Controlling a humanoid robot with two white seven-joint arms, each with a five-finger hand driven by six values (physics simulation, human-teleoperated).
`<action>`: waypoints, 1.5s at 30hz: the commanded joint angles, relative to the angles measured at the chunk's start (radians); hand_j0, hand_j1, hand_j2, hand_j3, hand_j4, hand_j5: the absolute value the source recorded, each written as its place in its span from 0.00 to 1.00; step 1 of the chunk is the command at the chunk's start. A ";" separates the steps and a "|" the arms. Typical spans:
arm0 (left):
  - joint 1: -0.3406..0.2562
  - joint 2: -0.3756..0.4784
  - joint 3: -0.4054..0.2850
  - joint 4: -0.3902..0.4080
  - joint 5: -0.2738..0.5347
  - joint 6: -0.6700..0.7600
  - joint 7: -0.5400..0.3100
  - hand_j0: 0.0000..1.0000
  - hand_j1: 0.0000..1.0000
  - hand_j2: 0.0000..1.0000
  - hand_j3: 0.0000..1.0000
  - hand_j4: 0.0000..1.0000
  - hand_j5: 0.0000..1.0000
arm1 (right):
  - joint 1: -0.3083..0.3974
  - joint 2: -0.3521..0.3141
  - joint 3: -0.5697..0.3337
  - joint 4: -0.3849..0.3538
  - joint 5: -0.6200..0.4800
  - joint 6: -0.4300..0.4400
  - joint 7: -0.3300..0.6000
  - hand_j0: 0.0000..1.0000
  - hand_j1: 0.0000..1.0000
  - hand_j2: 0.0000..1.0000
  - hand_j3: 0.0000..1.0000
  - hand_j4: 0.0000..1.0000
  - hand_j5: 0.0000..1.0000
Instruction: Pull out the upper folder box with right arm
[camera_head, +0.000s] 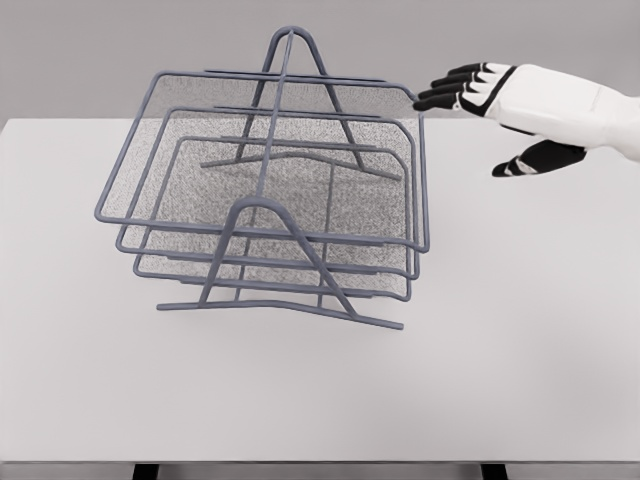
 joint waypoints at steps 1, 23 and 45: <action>0.000 0.000 0.000 0.000 0.000 0.000 -0.001 1.00 1.00 1.00 1.00 1.00 1.00 | 0.000 -0.008 -0.006 -0.003 -0.007 0.003 0.002 1.00 1.00 1.00 1.00 1.00 1.00; 0.000 0.000 0.000 0.000 0.000 0.000 0.000 1.00 1.00 1.00 1.00 1.00 1.00 | 0.041 0.058 0.151 0.184 0.162 -0.137 0.002 1.00 1.00 1.00 1.00 1.00 1.00; 0.000 0.000 0.000 0.000 0.000 0.000 -0.001 1.00 1.00 1.00 1.00 1.00 1.00 | 0.098 -0.069 -0.002 0.128 0.069 -0.137 0.002 1.00 1.00 1.00 1.00 1.00 1.00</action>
